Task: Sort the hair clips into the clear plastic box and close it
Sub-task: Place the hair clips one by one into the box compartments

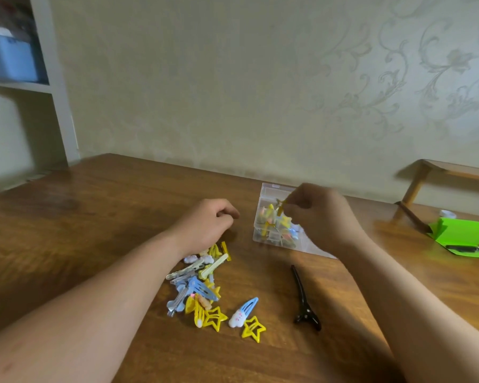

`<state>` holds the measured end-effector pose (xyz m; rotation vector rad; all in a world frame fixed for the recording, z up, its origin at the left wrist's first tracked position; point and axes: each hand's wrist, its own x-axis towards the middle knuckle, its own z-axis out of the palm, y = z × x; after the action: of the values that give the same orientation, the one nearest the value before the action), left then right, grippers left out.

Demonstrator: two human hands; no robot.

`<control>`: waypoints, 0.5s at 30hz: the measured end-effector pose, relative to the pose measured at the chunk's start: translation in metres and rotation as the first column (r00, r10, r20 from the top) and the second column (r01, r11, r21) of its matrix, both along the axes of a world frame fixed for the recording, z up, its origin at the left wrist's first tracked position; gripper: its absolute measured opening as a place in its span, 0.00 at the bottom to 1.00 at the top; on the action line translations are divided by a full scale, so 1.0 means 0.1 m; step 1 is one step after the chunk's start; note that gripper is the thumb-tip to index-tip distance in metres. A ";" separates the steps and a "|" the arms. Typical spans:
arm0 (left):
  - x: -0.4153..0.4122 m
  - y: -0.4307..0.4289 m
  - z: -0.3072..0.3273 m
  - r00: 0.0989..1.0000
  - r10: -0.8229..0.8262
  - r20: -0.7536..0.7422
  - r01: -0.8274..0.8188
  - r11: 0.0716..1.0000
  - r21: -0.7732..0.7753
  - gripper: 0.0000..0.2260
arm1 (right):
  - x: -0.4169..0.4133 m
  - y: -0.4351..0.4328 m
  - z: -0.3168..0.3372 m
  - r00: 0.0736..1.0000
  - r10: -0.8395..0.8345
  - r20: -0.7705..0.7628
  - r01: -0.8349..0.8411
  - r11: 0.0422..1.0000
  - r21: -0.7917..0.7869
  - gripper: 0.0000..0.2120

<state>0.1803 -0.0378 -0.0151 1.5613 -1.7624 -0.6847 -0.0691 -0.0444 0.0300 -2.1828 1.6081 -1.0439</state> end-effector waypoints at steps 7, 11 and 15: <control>0.00 0.02 0.01 1.000 -0.005 0.024 0.005 1.000 0.000 0.14 | 0.17 -0.03 -0.15 0.968 0.069 -0.240 -0.058 0.997 0.053 0.13; 0.00 0.03 0.01 1.000 -0.005 0.028 0.005 1.000 -0.003 0.14 | 0.09 -0.03 -0.15 0.984 0.030 -0.177 -0.021 0.998 0.057 0.14; 0.00 0.03 0.02 0.999 -0.007 0.039 0.007 1.000 -0.003 0.14 | 0.07 0.01 -0.11 0.996 -0.002 -0.094 0.005 0.999 0.038 0.13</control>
<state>0.1807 -0.0352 -0.0136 1.5767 -1.7972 -0.6590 -0.0619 -0.0433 0.0188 -2.2355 1.6579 -0.9159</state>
